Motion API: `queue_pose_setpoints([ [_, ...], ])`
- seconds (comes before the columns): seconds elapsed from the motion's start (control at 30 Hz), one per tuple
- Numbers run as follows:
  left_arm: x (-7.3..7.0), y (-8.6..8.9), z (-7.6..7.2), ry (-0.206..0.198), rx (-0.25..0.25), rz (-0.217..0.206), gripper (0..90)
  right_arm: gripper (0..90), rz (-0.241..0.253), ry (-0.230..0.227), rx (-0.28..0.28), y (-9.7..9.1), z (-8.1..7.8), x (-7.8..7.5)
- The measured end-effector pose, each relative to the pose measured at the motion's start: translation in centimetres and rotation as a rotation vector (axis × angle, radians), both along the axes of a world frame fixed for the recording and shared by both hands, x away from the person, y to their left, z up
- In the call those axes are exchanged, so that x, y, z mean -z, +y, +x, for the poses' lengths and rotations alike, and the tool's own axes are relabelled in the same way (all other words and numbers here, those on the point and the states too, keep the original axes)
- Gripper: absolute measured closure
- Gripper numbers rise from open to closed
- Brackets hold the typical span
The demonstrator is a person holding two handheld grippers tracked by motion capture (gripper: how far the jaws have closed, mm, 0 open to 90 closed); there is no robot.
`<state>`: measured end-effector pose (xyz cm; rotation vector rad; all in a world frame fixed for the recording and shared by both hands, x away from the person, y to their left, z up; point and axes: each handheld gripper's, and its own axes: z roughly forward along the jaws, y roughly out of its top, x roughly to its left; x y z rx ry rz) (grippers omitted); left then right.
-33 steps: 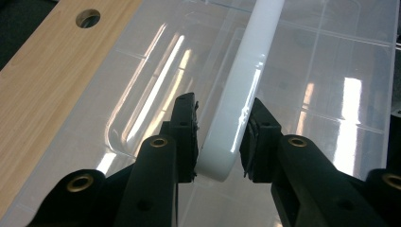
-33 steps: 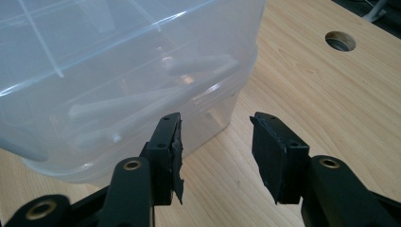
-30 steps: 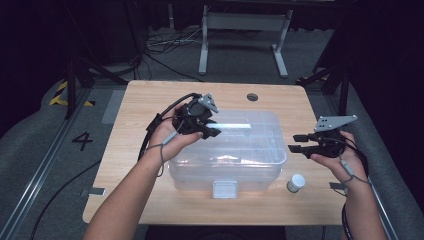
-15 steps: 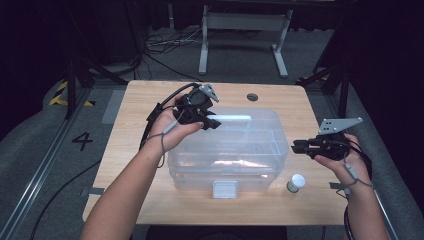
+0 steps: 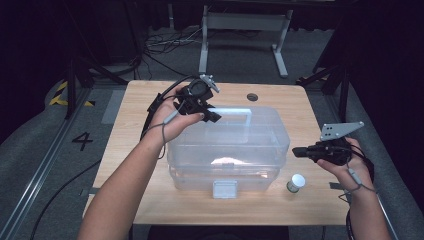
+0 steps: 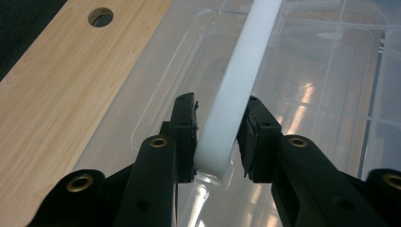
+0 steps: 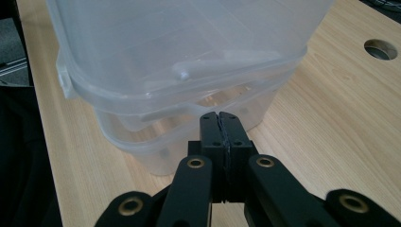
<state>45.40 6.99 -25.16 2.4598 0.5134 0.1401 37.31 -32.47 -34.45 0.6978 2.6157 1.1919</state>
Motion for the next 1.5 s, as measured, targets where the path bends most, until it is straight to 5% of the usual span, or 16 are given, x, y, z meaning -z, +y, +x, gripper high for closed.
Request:
queue_pose_setpoints([
  [0.83, -1.0, 0.0, 2.8, 0.042, -0.047, -0.015, 68.4, 90.0, 0.041, -0.006, -0.075, 1.1, -0.9, 0.3],
  [1.5, -1.1, -0.1, 3.0, 0.047, -0.044, -0.001, 68.3, 90.0, 0.103, -0.032, -0.118, 2.2, -0.9, 0.2],
])
